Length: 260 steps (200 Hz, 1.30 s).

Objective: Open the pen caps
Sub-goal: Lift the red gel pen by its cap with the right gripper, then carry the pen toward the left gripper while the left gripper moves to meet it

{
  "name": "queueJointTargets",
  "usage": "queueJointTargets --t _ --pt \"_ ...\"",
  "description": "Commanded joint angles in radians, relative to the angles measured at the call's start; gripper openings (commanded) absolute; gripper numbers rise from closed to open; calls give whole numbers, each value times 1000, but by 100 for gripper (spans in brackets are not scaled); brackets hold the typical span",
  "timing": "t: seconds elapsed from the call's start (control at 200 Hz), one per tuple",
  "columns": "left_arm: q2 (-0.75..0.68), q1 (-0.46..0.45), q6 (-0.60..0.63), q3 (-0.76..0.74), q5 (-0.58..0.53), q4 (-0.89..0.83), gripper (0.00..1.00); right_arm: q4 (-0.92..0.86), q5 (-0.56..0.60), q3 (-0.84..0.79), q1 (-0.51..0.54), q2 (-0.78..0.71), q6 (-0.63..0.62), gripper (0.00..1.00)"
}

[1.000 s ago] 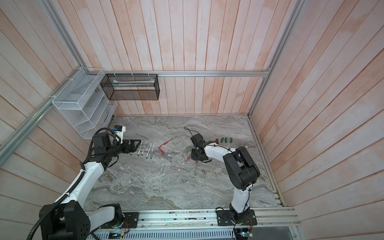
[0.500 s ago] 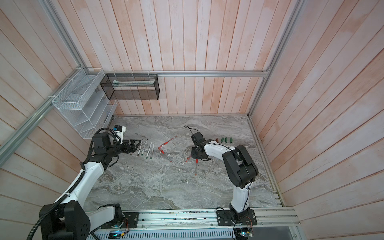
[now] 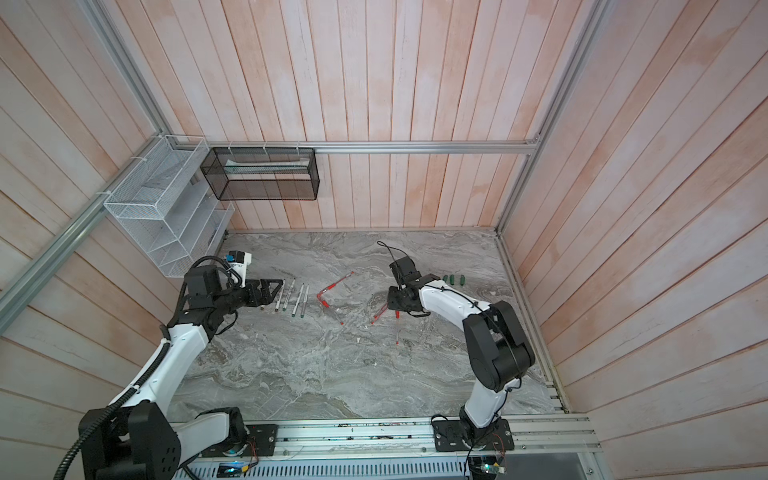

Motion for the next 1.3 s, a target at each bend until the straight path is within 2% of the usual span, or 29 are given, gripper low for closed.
queueJointTargets --t 0.0,0.25,0.37,0.455,0.545,0.625,0.715,0.85,0.985,1.08,1.295 --pt "-5 5 -58 -12 99 36 97 39 -47 -19 -12 -87 40 9" --pt "5 -6 -154 -26 267 109 96 306 -204 -135 -39 -232 135 7" --pt "5 -29 -192 -42 354 161 96 490 -292 -212 -46 -277 210 6" --pt "22 -38 -303 -57 437 218 95 643 -363 -258 -39 -293 278 5" --pt "23 -56 -439 -125 536 391 94 839 -371 -334 -7 -306 367 5" --pt "24 -76 -510 -159 584 488 94 976 -381 -364 20 -286 421 5" --pt "32 -91 -527 -154 593 492 91 1117 -376 -382 58 -265 479 5" --pt "44 -138 -482 -148 577 477 90 1242 -338 -379 120 -219 521 5" --pt "74 -165 -569 -138 593 529 87 1350 -328 -352 164 -165 585 4" --pt "85 -203 -605 -140 612 588 85 1366 -327 -320 193 -130 582 4" --pt "105 -263 -560 -117 614 540 78 1436 -331 -274 247 -51 615 4"
